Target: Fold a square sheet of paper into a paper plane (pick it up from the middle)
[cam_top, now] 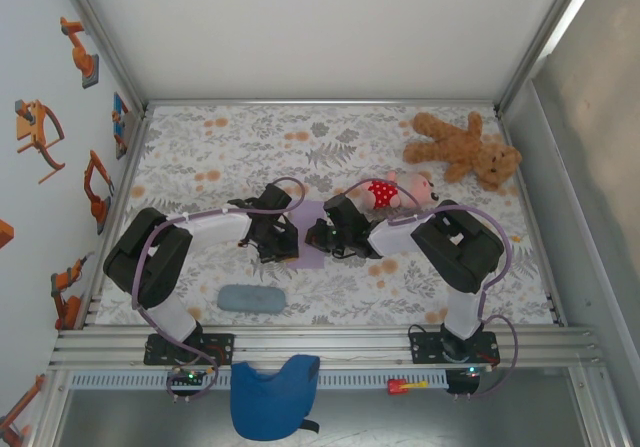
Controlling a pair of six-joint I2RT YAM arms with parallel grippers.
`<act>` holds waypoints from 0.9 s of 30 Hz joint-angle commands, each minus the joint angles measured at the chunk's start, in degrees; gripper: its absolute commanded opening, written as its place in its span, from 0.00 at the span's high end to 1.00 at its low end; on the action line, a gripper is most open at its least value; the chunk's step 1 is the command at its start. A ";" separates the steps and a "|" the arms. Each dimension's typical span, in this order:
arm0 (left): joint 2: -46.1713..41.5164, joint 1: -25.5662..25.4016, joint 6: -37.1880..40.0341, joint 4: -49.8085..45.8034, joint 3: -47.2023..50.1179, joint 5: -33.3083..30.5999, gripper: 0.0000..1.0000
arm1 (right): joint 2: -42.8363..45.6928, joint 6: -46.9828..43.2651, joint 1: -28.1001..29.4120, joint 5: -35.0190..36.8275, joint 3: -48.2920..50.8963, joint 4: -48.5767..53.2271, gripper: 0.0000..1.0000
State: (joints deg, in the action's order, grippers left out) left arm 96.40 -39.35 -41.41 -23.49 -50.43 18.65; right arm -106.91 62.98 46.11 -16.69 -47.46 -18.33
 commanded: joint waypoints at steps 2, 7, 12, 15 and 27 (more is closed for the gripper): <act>-0.14 -0.20 2.86 -8.65 0.15 -2.83 0.99 | -4.62 -0.52 -0.49 3.34 2.15 12.35 1.00; -0.81 -0.18 3.52 -10.82 0.51 -3.67 0.99 | -4.97 -0.53 -0.49 3.26 2.02 12.44 1.00; -2.28 -0.28 3.59 -12.52 1.59 -4.11 0.99 | -4.99 -0.51 -0.55 3.24 1.94 12.47 1.00; -3.67 -0.28 3.31 -13.91 2.34 -5.05 0.99 | -5.14 -0.49 -0.51 3.24 1.93 12.44 1.00; -10.16 -1.15 -1.32 -6.23 -0.06 -4.01 0.98 | -5.53 -0.23 -0.58 3.26 1.98 12.26 1.00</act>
State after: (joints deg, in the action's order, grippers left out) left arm 85.62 -40.10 -40.60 -32.91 -49.54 13.02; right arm -107.22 62.98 45.91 -17.34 -48.01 -17.63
